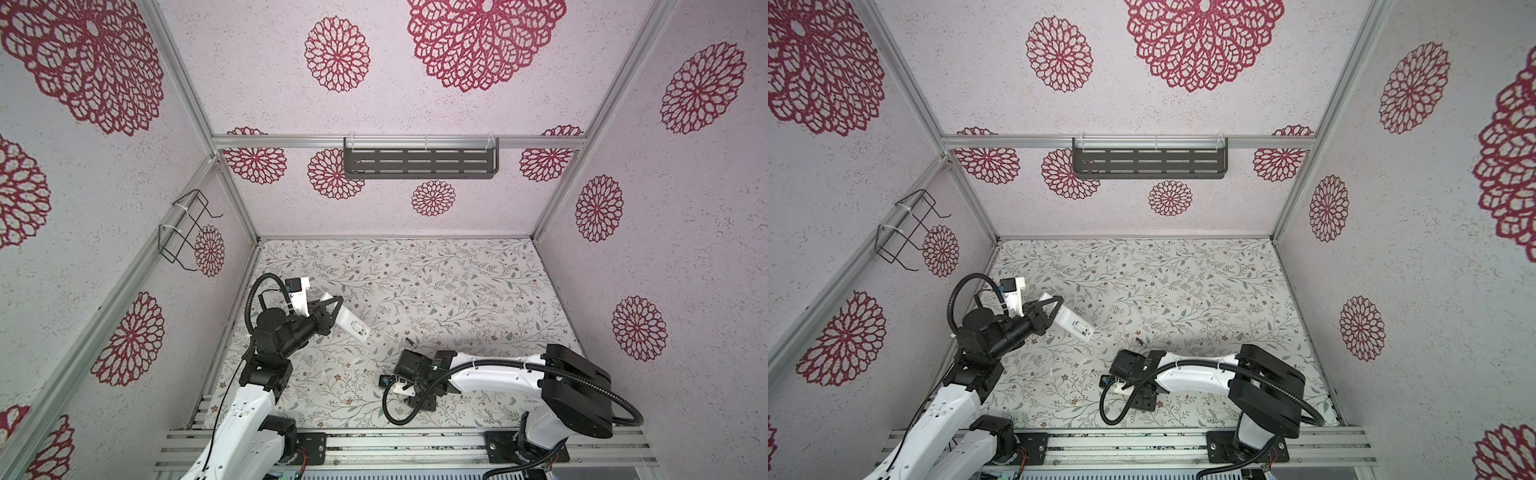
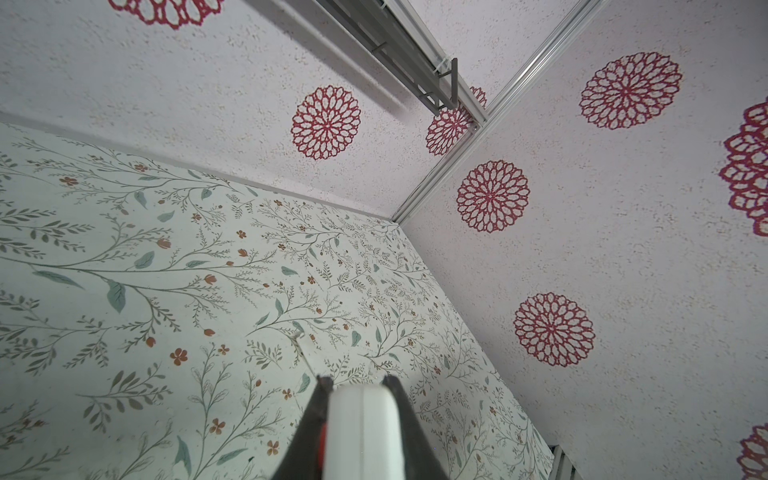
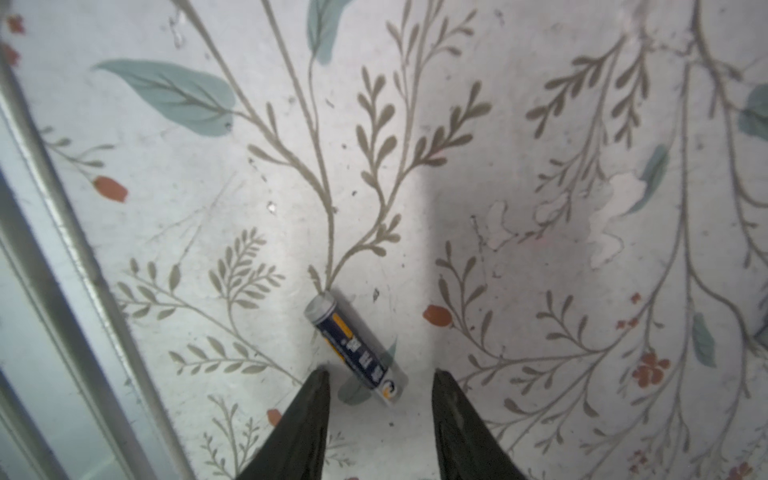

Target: Load the batteries into the remote control

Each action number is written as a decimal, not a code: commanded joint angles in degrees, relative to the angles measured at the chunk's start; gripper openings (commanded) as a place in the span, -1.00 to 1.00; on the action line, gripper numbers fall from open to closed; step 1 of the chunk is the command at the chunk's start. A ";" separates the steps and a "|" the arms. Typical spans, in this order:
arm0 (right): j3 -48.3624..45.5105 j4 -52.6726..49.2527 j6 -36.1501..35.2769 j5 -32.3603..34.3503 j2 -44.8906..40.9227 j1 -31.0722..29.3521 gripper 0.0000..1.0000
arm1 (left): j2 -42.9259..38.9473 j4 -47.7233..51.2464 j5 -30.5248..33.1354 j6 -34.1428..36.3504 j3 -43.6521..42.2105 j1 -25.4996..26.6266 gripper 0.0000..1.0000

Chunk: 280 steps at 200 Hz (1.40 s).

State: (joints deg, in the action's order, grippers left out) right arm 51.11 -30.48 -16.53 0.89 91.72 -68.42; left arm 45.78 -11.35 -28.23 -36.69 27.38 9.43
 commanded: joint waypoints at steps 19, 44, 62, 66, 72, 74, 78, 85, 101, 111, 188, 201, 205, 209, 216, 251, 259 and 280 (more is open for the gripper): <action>1.93 -1.12 -3.62 -1.83 1.15 -0.22 -0.26 | -0.33 -3.07 -0.86 -0.15 -0.03 -0.29 -1.00; 2.80 -1.58 -4.29 -2.55 2.07 -0.22 -0.36 | -0.58 -2.97 -0.78 -0.23 -0.22 -0.27 -1.00; 3.29 -2.34 -4.14 -2.64 2.53 -0.22 -0.45 | -0.85 -2.88 -0.69 -0.23 -0.29 -0.29 -1.00; 3.29 -2.43 -3.98 -2.56 2.58 -0.22 -0.48 | -0.87 -2.88 -0.64 -0.24 -0.31 -0.29 -1.00; 3.29 -2.71 -3.63 -2.60 2.65 -0.22 -0.51 | -0.87 -2.93 -0.60 -0.24 -0.30 -0.29 -1.00; 3.31 -2.78 -3.56 -2.63 2.67 -0.22 -0.52 | -0.87 -2.92 -0.60 -0.30 -0.31 -0.29 -1.00; 3.33 -2.90 -3.32 -2.56 2.66 -0.20 -0.52 | -0.86 -2.89 -0.60 -0.24 -0.30 -0.27 -1.00; 3.25 -3.01 -2.76 -2.35 2.67 -0.22 -0.57 | -0.78 -2.88 -0.60 -0.23 -0.31 -0.29 -1.00; 3.03 -3.26 -0.61 -1.41 2.85 -0.22 -0.61 | -0.56 -2.96 -0.69 -0.17 -0.31 -0.29 -1.00; 3.24 -3.27 1.74 -0.90 3.20 -0.22 -0.62 | -0.43 -3.11 -0.77 -0.19 -0.23 -0.29 -1.00; 1.79 1.03 16.71 -3.73 3.96 3.25 -0.66 | -0.10 -2.76 -1.28 -0.32 0.47 -0.29 -1.00; 0.60 2.07 17.53 -3.65 2.84 3.12 -0.53 | 0.21 -2.71 -1.49 -0.36 0.73 -0.25 -1.00; 0.08 2.51 17.67 -3.70 2.45 3.12 -0.52 | 0.23 -2.71 -1.55 -0.32 0.75 -0.29 -1.00; -0.44 2.99 17.83 -3.69 1.97 3.12 -0.52 | 0.26 -2.71 -1.57 -0.32 0.77 -0.29 -1.00; -1.13 3.84 18.10 -3.53 1.38 3.12 -0.50 | 0.28 -2.71 -1.41 -0.31 0.75 -0.29 -1.00; -4.74 7.74 19.32 -2.82 -1.00 3.16 -0.47 | 0.42 -2.46 -1.54 -0.32 0.92 -0.22 -1.00; -5.51 8.35 19.70 -2.88 -1.28 3.12 -0.46 | 0.40 -2.38 -1.59 -0.32 1.01 -0.20 -1.00; -5.75 7.89 20.10 -1.95 -1.53 3.01 -0.47 | 0.45 -2.28 -1.61 -0.32 1.11 -0.20 -1.00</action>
State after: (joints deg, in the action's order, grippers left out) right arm 47.24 -20.40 1.26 -2.59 90.50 -65.36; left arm 46.19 -11.86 -29.15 -36.93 27.33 9.43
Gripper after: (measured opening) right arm 0.268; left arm 0.207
